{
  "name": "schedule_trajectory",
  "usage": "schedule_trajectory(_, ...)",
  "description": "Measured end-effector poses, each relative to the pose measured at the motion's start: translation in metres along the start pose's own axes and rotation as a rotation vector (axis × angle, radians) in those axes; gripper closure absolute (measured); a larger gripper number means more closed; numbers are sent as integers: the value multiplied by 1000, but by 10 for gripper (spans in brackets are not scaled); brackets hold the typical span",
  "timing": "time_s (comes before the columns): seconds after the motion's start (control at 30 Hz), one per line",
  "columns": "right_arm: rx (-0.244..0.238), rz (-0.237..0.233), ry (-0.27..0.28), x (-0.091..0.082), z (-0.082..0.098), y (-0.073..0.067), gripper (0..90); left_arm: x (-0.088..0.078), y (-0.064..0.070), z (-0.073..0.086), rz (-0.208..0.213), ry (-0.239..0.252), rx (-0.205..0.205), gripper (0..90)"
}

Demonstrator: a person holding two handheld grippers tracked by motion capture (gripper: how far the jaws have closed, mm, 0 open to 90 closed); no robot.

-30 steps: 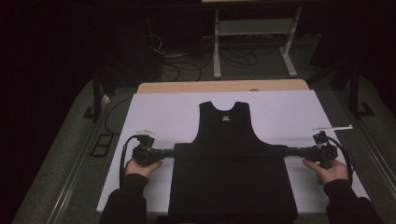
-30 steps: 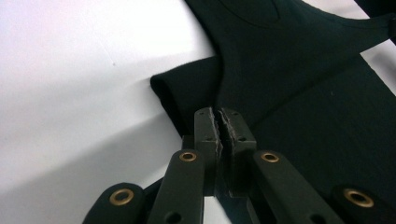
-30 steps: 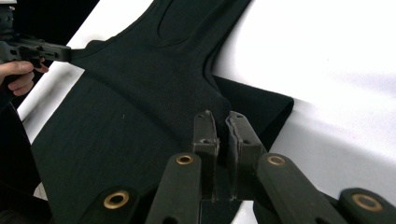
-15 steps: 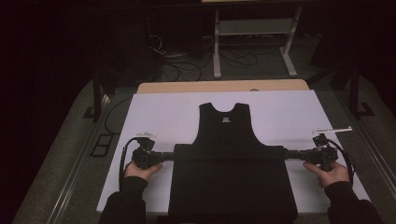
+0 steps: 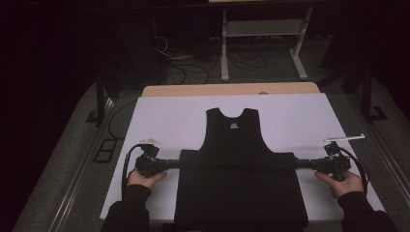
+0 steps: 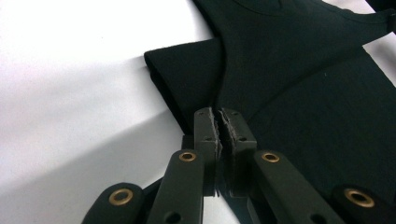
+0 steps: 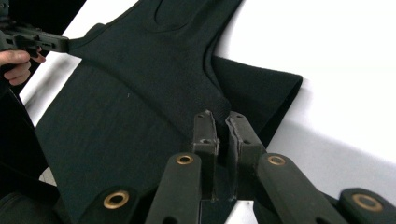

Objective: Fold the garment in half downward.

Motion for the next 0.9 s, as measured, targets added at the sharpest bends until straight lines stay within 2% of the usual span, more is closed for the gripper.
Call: schedule_trajectory(0.9,46,-4,-60,1,18,-1,818,-3,5,10,18,-38,2,845)
Point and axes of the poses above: each handheld gripper's, and its own axes: x roughly forward along the jaws, z roughly out of its underside, y roughly to its right, the point moved 9 cm from there along x, roughly forward along the jaws, and after that the axes turned 8 degrees about -z, right-handed, at the moved point
